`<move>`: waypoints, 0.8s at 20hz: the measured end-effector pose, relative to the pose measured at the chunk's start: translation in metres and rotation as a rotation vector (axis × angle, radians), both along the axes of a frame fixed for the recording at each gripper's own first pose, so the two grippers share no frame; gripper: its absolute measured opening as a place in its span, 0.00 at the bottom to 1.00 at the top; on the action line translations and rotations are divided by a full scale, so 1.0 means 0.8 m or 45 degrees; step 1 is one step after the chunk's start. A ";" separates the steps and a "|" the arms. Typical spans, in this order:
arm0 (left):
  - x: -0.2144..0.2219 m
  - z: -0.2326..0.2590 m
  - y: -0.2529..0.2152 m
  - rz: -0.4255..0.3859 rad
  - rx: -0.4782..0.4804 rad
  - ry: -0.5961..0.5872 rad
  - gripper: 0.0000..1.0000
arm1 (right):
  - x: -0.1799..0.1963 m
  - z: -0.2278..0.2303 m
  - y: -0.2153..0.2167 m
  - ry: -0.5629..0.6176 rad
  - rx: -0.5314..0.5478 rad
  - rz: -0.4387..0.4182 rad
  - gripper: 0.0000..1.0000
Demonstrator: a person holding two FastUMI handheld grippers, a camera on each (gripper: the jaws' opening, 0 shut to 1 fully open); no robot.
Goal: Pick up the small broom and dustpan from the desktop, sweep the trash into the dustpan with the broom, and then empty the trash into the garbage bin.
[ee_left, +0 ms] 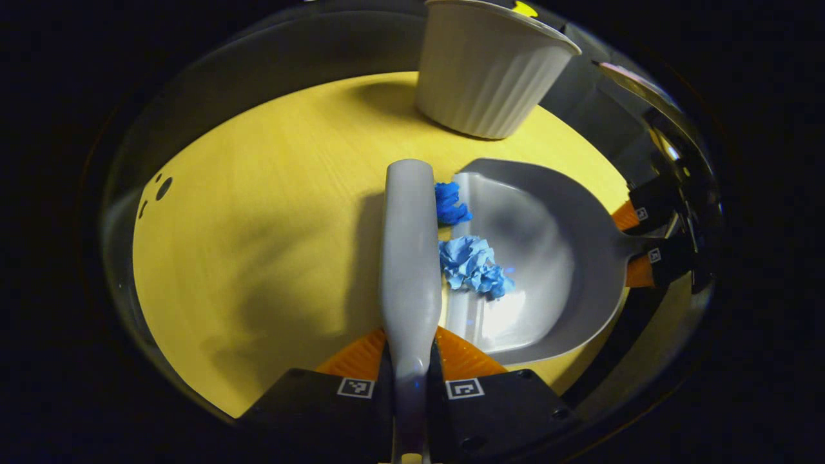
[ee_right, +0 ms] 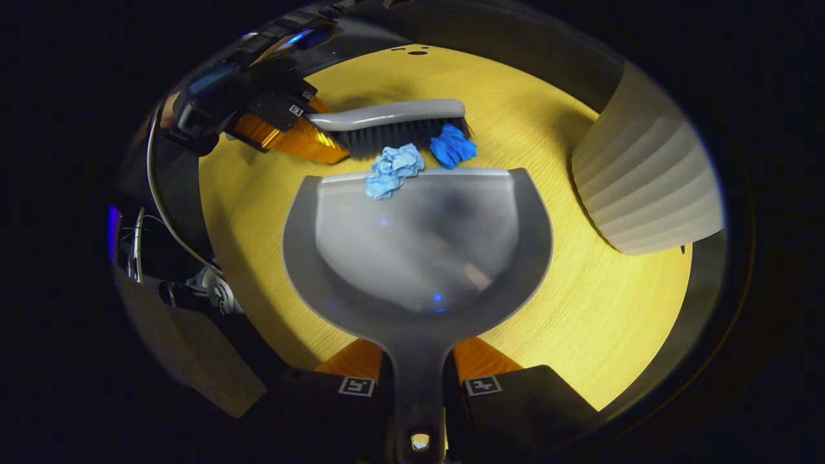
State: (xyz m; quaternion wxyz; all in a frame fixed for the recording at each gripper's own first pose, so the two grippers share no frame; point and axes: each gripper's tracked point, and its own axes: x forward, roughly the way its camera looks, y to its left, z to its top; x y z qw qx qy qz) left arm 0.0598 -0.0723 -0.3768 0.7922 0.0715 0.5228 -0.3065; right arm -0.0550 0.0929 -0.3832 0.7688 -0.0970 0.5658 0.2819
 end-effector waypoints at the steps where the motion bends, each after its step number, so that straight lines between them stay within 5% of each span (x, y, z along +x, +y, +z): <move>1: -0.008 0.005 -0.009 -0.011 -0.035 0.018 0.26 | 0.003 -0.001 0.000 -0.017 0.007 -0.002 0.36; 5: -0.016 0.029 -0.024 -0.025 -0.082 -0.004 0.26 | 0.006 -0.004 0.002 -0.047 0.045 -0.028 0.36; 16: 0.004 0.045 0.044 0.269 -0.006 -0.095 0.26 | -0.007 0.013 0.016 -0.114 0.042 -0.328 0.36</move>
